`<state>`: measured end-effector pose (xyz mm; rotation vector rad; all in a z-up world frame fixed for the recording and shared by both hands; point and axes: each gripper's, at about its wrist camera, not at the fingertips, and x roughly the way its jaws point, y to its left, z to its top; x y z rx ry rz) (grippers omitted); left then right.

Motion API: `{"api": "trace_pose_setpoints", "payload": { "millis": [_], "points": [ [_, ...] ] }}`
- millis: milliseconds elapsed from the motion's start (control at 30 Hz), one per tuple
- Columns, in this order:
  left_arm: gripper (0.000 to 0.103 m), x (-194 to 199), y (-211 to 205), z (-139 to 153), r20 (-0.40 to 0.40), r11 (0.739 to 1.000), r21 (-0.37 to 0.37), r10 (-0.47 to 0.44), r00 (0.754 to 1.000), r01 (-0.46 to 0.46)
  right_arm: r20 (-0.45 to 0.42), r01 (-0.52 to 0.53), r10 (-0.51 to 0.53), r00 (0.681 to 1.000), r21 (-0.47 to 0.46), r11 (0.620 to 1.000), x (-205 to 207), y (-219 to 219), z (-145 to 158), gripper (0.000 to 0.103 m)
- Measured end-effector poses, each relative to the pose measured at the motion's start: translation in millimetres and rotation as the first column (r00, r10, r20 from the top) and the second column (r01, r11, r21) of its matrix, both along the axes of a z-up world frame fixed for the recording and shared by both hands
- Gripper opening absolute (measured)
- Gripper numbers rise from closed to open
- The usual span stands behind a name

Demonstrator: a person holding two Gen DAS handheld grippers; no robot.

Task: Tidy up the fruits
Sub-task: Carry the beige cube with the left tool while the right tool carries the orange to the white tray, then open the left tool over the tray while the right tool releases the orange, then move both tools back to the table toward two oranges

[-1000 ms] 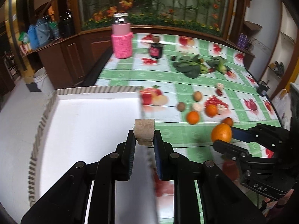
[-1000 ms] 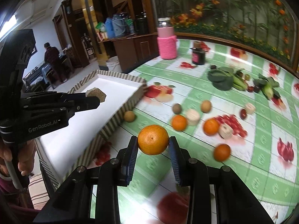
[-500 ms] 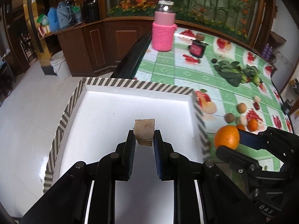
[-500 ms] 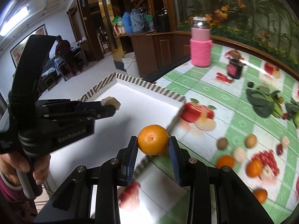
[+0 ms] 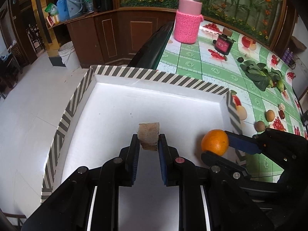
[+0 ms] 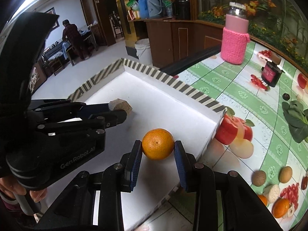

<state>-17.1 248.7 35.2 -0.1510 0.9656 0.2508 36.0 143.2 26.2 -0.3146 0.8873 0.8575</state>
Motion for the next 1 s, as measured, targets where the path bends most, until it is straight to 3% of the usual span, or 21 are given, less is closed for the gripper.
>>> {"api": "trace_pose_setpoints", "payload": {
  "millis": [100,233,367,400,533,800,1000],
  "points": [
    [0.017,0.0,3.9,-3.5,-0.010,1.000,-0.008,0.017,1.000,-0.017,0.001,-0.003,0.003,1.000,-0.002,1.000,1.3,1.2,-5.0,0.036],
    [0.020,-3.0,6.2,-4.3,-0.014,1.000,-0.010,0.030,0.999,-0.030,-0.008,-0.006,0.006,1.000,0.020,1.000,-2.3,-1.9,-1.7,0.045],
    [0.053,-8.4,6.0,-2.5,-0.003,0.999,-0.005,0.049,0.999,-0.049,0.028,0.010,-0.010,1.000,0.025,1.000,-12.6,-13.9,11.0,0.055],
    [0.057,-10.5,5.5,-0.9,0.007,0.999,-0.002,0.052,0.999,-0.052,0.033,0.013,-0.014,0.999,0.029,0.999,-13.9,-17.1,13.2,0.056],
    [0.057,-16.8,-0.7,5.5,0.029,0.999,0.008,0.050,0.998,-0.050,0.049,0.057,-0.060,0.997,0.058,0.997,-23.0,-42.6,25.2,0.064],
    [0.057,-27.5,-28.7,20.0,0.069,1.000,-0.004,0.004,0.998,-0.003,0.088,0.156,-0.163,0.983,0.088,0.984,-38.7,-101.9,40.4,0.066],
    [0.057,-30.3,-61.4,22.0,0.073,0.998,-0.030,-0.061,0.995,0.063,0.098,0.265,-0.276,0.956,0.116,0.957,-46.0,-160.4,43.6,0.079]
  ]
}}
